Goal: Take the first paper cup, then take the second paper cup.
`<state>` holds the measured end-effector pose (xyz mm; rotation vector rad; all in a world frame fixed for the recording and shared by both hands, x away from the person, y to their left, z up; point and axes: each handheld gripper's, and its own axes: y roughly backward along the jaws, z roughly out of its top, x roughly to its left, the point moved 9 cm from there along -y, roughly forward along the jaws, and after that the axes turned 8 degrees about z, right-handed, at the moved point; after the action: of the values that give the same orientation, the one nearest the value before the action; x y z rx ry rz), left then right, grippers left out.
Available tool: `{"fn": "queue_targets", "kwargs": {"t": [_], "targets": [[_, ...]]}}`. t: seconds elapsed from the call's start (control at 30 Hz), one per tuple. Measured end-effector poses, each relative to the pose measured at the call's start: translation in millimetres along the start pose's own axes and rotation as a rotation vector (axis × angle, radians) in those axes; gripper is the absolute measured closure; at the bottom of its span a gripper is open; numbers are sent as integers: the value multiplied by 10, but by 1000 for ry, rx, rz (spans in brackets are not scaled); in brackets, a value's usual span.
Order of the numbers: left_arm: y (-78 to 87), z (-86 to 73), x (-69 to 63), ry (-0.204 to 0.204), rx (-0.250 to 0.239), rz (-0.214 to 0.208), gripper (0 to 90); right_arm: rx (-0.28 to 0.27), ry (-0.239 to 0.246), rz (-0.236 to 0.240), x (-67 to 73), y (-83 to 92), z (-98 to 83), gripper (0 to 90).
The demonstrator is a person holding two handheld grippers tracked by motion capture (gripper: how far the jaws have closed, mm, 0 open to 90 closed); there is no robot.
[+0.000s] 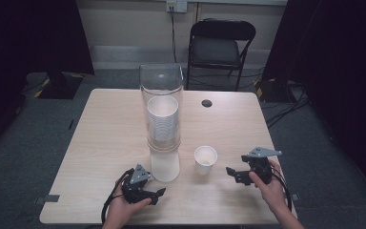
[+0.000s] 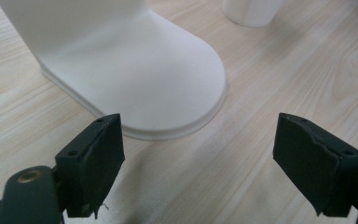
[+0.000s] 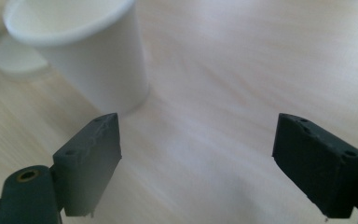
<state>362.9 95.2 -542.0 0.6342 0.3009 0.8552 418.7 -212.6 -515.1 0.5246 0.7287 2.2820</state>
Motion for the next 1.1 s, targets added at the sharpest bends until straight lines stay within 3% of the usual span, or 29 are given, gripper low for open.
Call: {"fn": "queue_targets", "kwargs": {"t": [0.1, 0.17, 0.2, 0.3, 0.4, 0.57, 0.87, 1.0, 1.1], "targets": [[-1, 5, 10, 34, -1, -1, 159, 49, 3, -5, -13, -77, -196, 151], [-7, 10, 13, 15, -2, -5, 159, 78, 5, -12, -29, -131, -318, 153], [-2, 7, 13, 15, 13, -6, 159, 87, 5, -16, -33, -141, -347, 152], [-9, 37, 6, 10, -5, -14, 159, 99, 4, -24, -60, -165, -409, 152], [14, 56, 18, 13, 2, -15, 160, 110, 47, -63, -98, -164, -428, 143], [46, 103, 54, 45, -16, -13, 182, 57, 50, -66, -100, -191, -429, 131], [154, 214, 210, 106, -49, 26, 186, 55, 45, -72, -98, -191, -430, 131], [172, 237, 241, 121, -61, -3, 174, 56, 44, -72, -96, -191, -431, 131], [170, 282, 258, 127, -68, 4, 165, 55, 44, -72, -97, -191, -430, 131]]}}
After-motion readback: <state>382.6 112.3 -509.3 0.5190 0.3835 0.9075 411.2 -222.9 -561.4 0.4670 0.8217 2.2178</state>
